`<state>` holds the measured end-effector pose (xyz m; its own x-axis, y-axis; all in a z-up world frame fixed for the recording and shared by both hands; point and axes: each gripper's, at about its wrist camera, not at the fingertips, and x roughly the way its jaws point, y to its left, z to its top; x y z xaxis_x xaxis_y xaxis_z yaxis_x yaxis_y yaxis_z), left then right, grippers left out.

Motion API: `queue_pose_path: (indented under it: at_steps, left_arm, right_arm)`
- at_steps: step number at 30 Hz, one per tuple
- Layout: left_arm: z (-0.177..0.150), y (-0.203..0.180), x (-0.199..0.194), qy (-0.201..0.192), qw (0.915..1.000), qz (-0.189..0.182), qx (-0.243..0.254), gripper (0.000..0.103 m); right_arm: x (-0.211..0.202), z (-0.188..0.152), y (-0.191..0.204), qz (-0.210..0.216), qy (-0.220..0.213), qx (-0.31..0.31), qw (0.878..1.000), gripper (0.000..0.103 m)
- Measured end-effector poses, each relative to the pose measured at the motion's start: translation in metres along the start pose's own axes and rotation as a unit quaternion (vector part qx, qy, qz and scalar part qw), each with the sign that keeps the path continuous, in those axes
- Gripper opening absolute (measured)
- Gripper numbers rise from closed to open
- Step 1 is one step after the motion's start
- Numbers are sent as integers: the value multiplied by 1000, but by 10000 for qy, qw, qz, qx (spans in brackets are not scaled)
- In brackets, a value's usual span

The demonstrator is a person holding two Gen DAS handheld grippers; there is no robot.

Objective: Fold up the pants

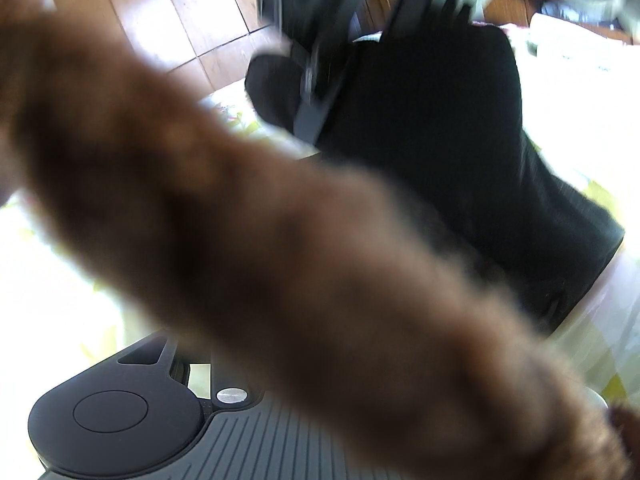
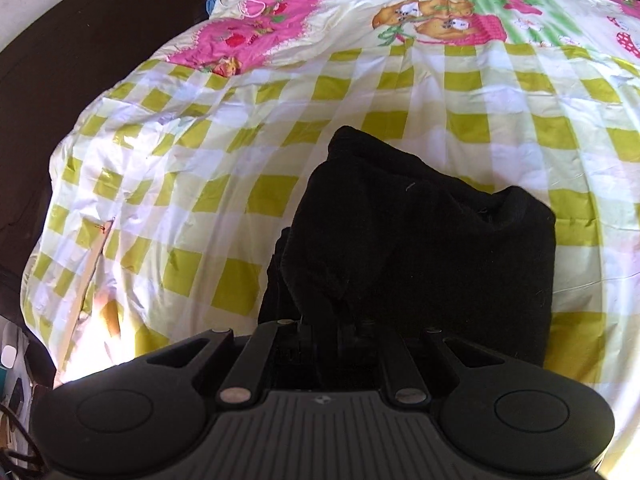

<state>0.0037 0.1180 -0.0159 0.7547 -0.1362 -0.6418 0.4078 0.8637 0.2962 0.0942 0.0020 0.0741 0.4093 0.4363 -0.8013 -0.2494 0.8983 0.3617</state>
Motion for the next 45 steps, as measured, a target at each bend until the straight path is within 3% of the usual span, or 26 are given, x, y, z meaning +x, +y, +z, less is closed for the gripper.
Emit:
queue_pose_path:
  at_steps: [12,17,20,22,23,25,27,29,33,36,40,45]
  left_arm:
    - [-5,8,0,-215,9989,-335,-266,35]
    - [-6,12,2,-253,9984,-366,-349,35]
    - [-9,16,-5,-395,9973,-371,-493,38]
    - [-13,21,-14,-452,9957,-431,-679,40]
    - [-15,24,-19,-449,9945,-505,-805,44]
    - [-24,33,-33,-420,9912,-597,-1102,51]
    - [-32,42,-47,-339,9886,-635,-1323,57]
    - [-40,52,-62,-281,9842,-741,-1586,57]
    - [-44,63,-86,-224,9792,-677,-1901,57]
    - [-33,67,-94,-463,9751,-737,-2042,59]
    - [-21,71,-90,-578,9690,-981,-2194,62]
    - [-20,75,-90,-335,9713,-934,-2162,64]
  right_arm:
    - [18,-1,40,-424,63,-277,9987,26]
    - [29,0,49,-473,182,-397,9979,33]
    - [6,-4,48,-53,129,-381,9992,40]
    - [-10,-5,39,632,295,-144,9975,40]
    - [-17,-6,33,1194,437,67,9919,40]
    - [-30,-6,24,1417,322,230,9891,40]
    - [-41,-3,19,1194,-61,-145,9927,40]
    - [-45,3,16,694,-341,-650,9949,40]
    - [-35,13,14,203,-714,-1640,9837,40]
    - [-21,23,22,280,-774,-2435,9664,42]
    - [-8,38,24,532,-811,-3327,9380,54]
    - [10,57,14,1073,-296,-3663,9238,66]
